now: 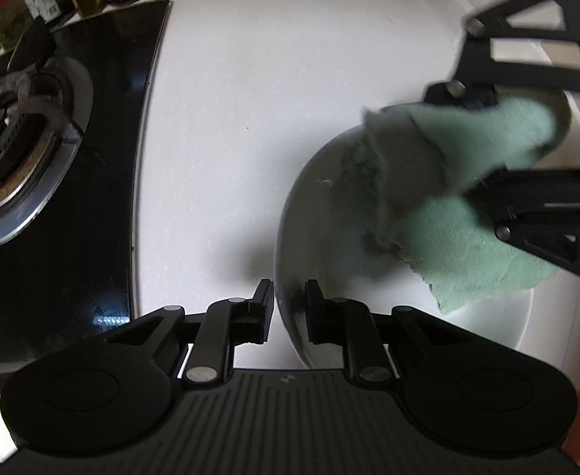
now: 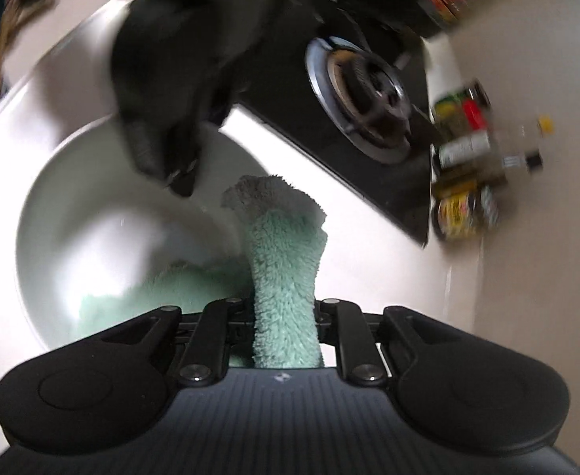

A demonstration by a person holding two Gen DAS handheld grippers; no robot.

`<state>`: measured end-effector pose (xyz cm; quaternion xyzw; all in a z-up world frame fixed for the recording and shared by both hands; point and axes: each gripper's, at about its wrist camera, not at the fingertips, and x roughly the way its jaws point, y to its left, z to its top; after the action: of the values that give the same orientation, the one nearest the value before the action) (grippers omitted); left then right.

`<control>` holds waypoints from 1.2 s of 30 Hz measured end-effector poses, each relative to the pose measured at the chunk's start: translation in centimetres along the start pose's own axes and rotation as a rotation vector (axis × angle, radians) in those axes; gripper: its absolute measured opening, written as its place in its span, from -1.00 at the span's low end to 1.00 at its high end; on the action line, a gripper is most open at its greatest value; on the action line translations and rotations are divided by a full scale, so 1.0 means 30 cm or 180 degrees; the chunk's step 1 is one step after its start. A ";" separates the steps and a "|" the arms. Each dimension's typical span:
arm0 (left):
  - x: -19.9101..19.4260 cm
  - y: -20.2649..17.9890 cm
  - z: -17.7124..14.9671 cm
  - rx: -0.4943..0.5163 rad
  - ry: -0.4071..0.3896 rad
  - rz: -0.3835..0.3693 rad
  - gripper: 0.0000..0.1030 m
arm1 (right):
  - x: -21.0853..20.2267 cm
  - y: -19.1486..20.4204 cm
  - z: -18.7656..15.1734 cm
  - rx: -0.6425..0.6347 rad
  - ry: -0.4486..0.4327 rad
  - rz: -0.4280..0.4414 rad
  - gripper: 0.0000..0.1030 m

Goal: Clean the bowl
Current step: 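Wipe inside the tilted bowl with the towel in the right gripper while the left gripper holds the rim, then lift the green towel out of the bowl with the right gripper and open it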

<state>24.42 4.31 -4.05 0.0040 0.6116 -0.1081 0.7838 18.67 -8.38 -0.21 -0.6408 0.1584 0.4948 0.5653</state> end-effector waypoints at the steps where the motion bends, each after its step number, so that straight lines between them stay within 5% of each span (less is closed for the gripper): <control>1: 0.003 0.001 0.003 0.0009 0.0005 -0.0009 -0.53 | -0.010 0.014 0.000 -0.0059 -0.0046 0.0020 -0.76; 4: 0.018 -0.009 0.009 0.0090 0.0013 -0.0018 -0.53 | -0.038 0.054 0.008 -0.0169 -0.0108 0.0069 -0.76; 9: 0.022 -0.044 0.012 0.0266 -0.0093 0.0166 -0.46 | 0.013 0.080 -0.002 -0.0223 0.0190 0.0081 -0.75; 12: 0.020 -0.045 0.013 0.0248 -0.0203 0.0236 -0.46 | 0.019 0.076 0.014 0.0021 0.0465 0.0312 -0.74; 17: 0.029 -0.054 0.024 0.0220 -0.0319 0.0235 -0.45 | 0.021 -0.002 0.028 0.1064 0.0785 0.1240 -0.74; 21: 0.048 -0.090 0.029 0.0262 -0.0317 0.0218 -0.35 | -0.011 -0.010 0.021 0.1509 0.0598 0.1703 -0.74; 27: 0.066 -0.101 0.049 0.0361 -0.0331 0.0249 -0.30 | -0.166 -0.081 -0.116 0.2927 -0.0283 0.2041 -0.75; 30: 0.070 -0.092 0.055 0.0372 -0.0341 0.0199 -0.43 | -0.263 -0.091 -0.173 0.3238 -0.0429 0.1585 -0.75; 33: 0.069 -0.078 0.052 0.0358 -0.0347 0.0111 -0.50 | -0.311 -0.100 -0.206 0.3304 -0.0422 0.0791 -0.72; 36: 0.066 -0.073 0.048 0.0368 -0.0321 0.0089 -0.53 | -0.229 -0.153 -0.245 0.3557 -0.0499 0.0547 -0.72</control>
<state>25.88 1.64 -5.30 0.0524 0.5639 -0.1324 0.8134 22.37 -15.88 7.03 -0.1907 0.4052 0.4261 0.7860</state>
